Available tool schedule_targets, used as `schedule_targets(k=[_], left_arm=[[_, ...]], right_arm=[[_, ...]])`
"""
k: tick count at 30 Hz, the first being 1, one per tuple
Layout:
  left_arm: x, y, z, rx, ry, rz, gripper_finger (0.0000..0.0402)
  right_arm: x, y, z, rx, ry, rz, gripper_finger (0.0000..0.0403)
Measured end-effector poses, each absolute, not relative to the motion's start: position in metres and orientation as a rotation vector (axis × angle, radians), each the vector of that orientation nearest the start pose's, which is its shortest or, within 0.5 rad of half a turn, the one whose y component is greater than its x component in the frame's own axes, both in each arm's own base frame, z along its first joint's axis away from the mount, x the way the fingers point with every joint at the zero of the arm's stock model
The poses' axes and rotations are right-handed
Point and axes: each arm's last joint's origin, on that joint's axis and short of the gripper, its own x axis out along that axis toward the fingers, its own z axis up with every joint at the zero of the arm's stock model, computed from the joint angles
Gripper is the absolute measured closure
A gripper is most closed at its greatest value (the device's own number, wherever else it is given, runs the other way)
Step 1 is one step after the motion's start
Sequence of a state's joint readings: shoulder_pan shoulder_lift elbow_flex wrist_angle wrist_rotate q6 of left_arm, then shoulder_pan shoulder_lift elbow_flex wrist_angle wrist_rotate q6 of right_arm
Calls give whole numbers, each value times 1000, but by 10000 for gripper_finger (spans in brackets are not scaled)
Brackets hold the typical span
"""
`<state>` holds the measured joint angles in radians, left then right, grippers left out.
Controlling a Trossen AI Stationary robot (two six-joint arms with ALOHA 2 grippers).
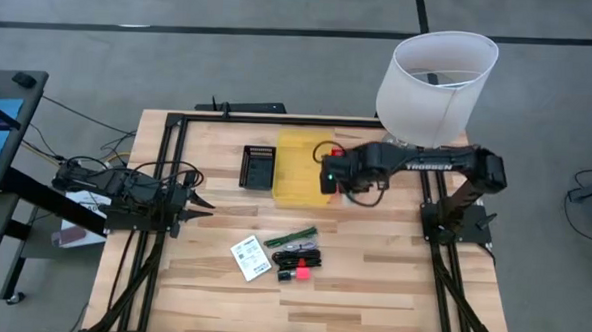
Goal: Pick and place items into bin
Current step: Put the white and green card reader box into the red bin
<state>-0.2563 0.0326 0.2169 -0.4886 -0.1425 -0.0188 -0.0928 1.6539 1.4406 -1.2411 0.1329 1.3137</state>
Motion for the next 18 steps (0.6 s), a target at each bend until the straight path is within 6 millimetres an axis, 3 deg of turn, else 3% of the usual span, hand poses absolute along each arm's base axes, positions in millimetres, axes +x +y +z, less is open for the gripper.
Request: schedule_targets(k=[10, 18], left_arm=[[76, -16, 187, 42, 300, -110, 329], [76, -16, 187, 42, 299, -110, 329]], right_arm=[[294, -84, 278, 1021, 1102, -1134, 344], [289, -109, 277, 1029, 1083, -1127, 344]])
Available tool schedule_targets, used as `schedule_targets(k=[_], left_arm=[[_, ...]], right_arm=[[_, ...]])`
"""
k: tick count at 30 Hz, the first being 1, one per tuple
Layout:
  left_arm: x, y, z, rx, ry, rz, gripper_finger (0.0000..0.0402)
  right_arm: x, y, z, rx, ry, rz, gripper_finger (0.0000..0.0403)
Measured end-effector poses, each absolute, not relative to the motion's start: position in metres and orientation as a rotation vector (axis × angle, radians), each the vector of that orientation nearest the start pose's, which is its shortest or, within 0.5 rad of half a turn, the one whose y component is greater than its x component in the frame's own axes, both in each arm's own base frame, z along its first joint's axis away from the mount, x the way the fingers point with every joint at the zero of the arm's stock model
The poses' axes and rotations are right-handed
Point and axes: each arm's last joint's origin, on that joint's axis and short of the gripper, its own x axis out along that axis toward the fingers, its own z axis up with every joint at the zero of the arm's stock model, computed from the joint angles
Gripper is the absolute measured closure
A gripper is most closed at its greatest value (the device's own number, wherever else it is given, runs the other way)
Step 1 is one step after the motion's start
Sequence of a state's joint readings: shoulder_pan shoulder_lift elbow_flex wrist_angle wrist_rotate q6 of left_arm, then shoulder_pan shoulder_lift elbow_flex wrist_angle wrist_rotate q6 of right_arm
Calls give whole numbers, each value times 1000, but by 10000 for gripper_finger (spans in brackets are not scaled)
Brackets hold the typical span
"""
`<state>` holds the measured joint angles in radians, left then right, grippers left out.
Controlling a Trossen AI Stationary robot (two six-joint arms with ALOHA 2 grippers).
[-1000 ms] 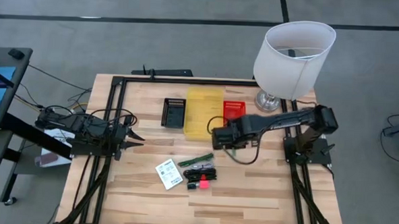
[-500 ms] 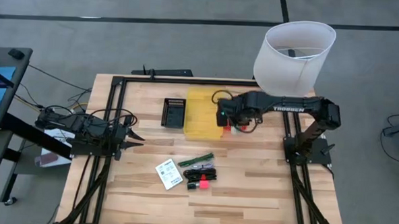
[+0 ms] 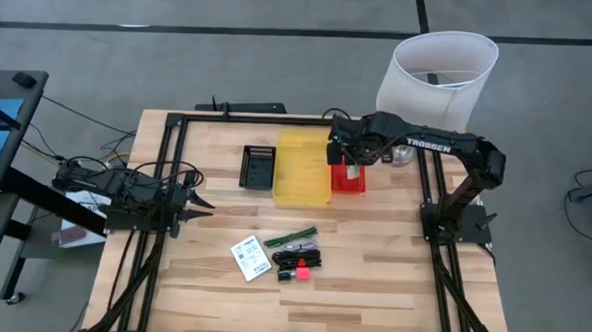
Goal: Pick and place items into bin
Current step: Put the white and green card reader box into the red bin
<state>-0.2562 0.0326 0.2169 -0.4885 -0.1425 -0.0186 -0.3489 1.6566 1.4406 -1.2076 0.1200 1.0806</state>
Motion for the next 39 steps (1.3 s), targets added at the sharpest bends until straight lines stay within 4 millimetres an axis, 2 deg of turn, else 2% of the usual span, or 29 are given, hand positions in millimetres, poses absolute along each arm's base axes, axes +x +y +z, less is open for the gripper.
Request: schedule_targets(k=[5, 26, 39], left_arm=[[76, -16, 187, 42, 299, -110, 329], [76, -16, 187, 42, 299, -110, 329], [76, -16, 187, 42, 299, -110, 329]], right_arm=[[287, -114, 277, 1039, 1086, -1126, 344], [288, -115, 277, 1043, 1073, -1116, 343], [289, -115, 277, 1042, 1074, -1115, 277]])
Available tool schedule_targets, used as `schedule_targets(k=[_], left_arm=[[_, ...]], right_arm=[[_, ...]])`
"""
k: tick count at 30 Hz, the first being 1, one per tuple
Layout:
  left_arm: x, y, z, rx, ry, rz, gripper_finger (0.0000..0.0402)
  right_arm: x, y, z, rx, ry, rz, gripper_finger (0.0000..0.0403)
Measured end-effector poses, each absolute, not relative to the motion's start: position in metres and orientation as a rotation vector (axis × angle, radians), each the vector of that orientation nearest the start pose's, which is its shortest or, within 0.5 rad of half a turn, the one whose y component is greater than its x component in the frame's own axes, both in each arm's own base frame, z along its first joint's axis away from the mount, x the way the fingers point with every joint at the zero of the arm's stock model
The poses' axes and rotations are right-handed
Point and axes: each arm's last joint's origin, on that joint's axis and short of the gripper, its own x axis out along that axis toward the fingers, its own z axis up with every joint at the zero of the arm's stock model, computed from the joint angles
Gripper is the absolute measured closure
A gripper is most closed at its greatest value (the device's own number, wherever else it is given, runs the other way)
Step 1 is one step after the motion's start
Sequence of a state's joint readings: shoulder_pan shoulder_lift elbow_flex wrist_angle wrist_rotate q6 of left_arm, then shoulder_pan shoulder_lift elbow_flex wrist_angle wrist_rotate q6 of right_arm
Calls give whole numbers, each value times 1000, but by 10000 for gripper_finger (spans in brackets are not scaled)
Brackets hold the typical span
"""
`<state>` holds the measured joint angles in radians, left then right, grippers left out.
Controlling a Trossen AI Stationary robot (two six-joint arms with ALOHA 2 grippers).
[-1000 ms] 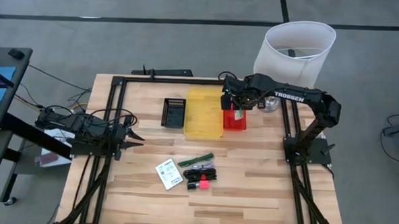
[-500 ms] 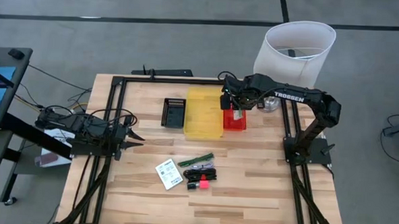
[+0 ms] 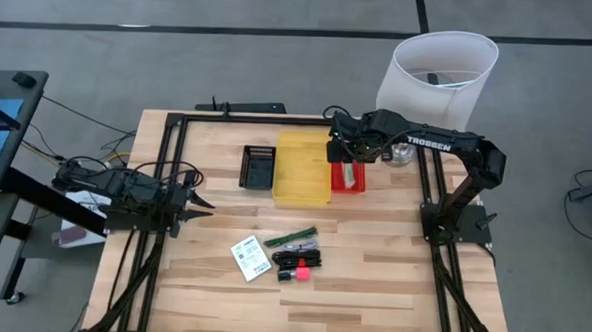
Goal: Pick and place items into bin
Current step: Put the white and green card reader box into the red bin
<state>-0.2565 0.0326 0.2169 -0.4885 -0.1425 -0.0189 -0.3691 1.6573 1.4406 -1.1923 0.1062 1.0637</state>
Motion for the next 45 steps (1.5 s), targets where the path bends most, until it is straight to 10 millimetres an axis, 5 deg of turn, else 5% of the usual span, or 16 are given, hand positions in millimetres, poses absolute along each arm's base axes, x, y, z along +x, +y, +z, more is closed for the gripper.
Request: schedule_targets(k=[9, 29, 36, 45], left_arm=[[76, -16, 187, 42, 299, -110, 329], [76, -16, 187, 42, 299, -110, 329], [76, -16, 187, 42, 300, -110, 329], [76, -16, 187, 42, 299, -110, 329]], right_arm=[[289, -115, 277, 1042, 1073, -1116, 253], [291, -111, 277, 1057, 1086, -1083, 266], [300, -82, 277, 1070, 1146, -970, 264], [317, -13, 278, 1036, 1137, -841, 270]])
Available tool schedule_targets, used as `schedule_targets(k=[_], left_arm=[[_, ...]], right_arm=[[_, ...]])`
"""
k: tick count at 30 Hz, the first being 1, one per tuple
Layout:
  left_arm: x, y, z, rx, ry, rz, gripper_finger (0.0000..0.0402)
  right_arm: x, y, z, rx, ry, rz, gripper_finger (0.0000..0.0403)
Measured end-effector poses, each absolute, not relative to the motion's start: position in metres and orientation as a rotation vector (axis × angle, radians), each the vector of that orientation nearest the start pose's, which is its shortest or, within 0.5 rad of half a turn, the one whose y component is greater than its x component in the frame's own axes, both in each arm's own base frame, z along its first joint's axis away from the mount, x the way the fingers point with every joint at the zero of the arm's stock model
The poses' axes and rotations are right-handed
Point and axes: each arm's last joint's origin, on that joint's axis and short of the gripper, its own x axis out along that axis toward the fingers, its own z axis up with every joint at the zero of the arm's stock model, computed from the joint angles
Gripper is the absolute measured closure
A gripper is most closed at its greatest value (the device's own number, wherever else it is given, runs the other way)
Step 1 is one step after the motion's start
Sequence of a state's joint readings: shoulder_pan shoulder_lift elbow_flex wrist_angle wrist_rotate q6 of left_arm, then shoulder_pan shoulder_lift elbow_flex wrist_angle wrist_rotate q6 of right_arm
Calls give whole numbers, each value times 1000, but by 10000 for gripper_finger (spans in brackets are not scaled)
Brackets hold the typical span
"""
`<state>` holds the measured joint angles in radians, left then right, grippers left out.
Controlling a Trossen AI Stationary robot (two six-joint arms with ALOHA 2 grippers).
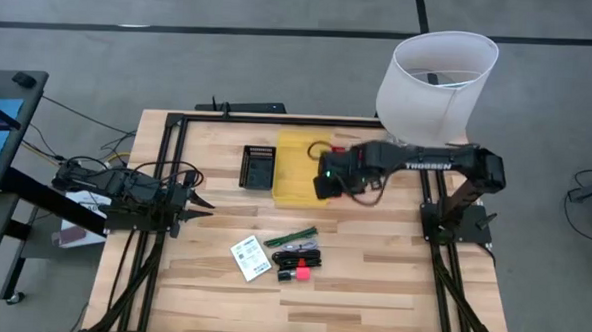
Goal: Pick and place items into bin
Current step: Put the white and green card reader box into the red bin
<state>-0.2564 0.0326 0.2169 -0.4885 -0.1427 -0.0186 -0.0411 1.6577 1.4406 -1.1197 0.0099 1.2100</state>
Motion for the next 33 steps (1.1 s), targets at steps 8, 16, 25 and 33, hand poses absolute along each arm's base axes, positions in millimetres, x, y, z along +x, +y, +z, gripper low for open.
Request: schedule_targets(k=[8, 16, 25, 33], left_arm=[[76, -16, 187, 42, 300, -110, 329], [76, -16, 187, 42, 301, -110, 329], [77, -16, 187, 42, 300, -111, 329], [77, -16, 187, 43, 306, -110, 329]], right_arm=[[334, 65, 287, 935, 853, -697, 271], [343, 122, 267, 759, 720, -660, 272], [355, 132, 229, 591, 828, -656, 281], [359, 140, 224, 517, 774, -652, 282]])
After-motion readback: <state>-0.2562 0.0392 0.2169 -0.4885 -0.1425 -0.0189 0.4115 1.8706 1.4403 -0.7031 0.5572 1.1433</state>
